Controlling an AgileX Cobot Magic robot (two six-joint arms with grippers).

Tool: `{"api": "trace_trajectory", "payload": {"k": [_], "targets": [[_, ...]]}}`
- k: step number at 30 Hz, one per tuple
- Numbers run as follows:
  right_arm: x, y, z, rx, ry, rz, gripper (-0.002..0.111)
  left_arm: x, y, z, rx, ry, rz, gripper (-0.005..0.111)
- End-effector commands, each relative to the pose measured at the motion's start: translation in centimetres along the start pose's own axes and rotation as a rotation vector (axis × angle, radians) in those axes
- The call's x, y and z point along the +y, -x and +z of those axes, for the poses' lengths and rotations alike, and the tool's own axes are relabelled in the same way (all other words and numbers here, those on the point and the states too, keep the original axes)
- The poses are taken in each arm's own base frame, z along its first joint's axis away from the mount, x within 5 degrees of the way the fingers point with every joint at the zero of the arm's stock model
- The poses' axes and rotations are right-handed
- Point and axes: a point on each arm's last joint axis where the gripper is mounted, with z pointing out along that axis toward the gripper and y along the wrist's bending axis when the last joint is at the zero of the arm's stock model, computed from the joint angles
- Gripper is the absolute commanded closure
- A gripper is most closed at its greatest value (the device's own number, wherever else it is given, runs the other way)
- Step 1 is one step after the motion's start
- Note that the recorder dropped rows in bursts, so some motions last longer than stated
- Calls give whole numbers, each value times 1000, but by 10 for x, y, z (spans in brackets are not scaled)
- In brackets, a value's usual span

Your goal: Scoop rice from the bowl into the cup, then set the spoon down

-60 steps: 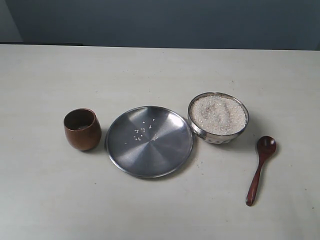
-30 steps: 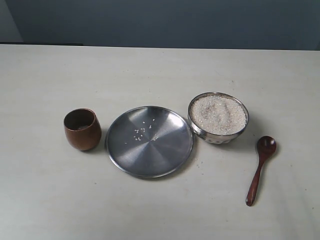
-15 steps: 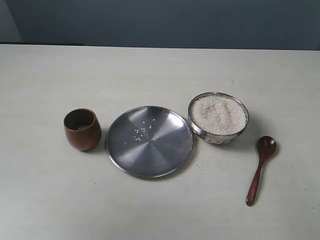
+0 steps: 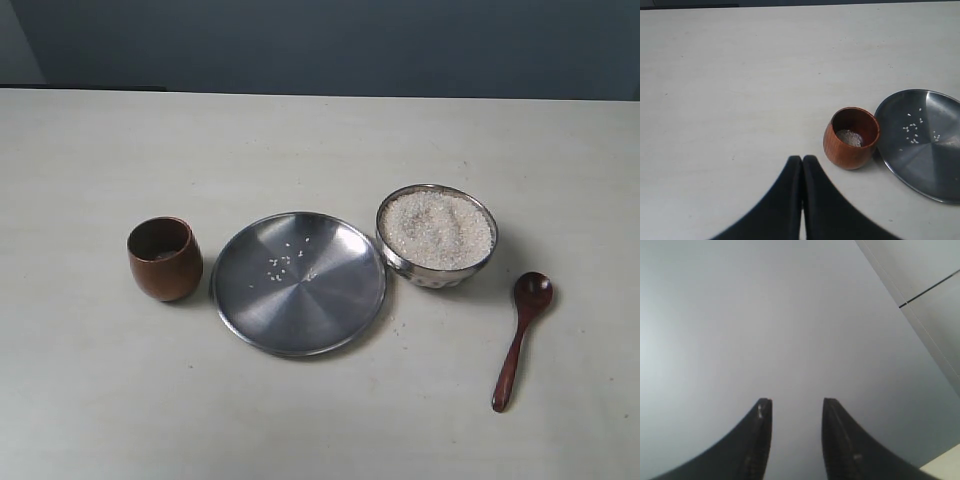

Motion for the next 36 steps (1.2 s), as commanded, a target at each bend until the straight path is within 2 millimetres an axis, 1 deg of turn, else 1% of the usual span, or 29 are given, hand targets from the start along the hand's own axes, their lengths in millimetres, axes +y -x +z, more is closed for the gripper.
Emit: {"api": "trace_trajectory", "payload": {"k": [1, 20, 23, 27, 28, 30, 32, 33, 36], "targets": [[3, 4, 0, -14, 11, -20, 74, 0, 3, -1, -11, -1, 7, 106], [3, 4, 0, -10, 11, -20, 74, 0, 3, -1, -11, -1, 7, 106], [3, 5, 0, -20, 7, 6, 74, 0, 3, -1, -11, -1, 7, 106], [2, 2, 0, 14, 2, 4, 75, 0, 3, -1, -11, 0, 8, 106], [3, 1, 0, 34, 2, -10, 76, 0, 3, -1, -11, 0, 8, 106], [6, -1, 0, 96, 9, -82, 86, 0, 3, -1, -11, 0, 8, 106], [10, -1, -1, 199, 12, -251, 101, 0, 3, -1, -11, 0, 8, 106], [11, 0, -1, 239, 6, -304, 107, 0, 3, -1, -11, 0, 8, 106], [19, 13, -1, 228, 44, -423, 108, 0, 3, -1, -11, 0, 8, 106]]}}
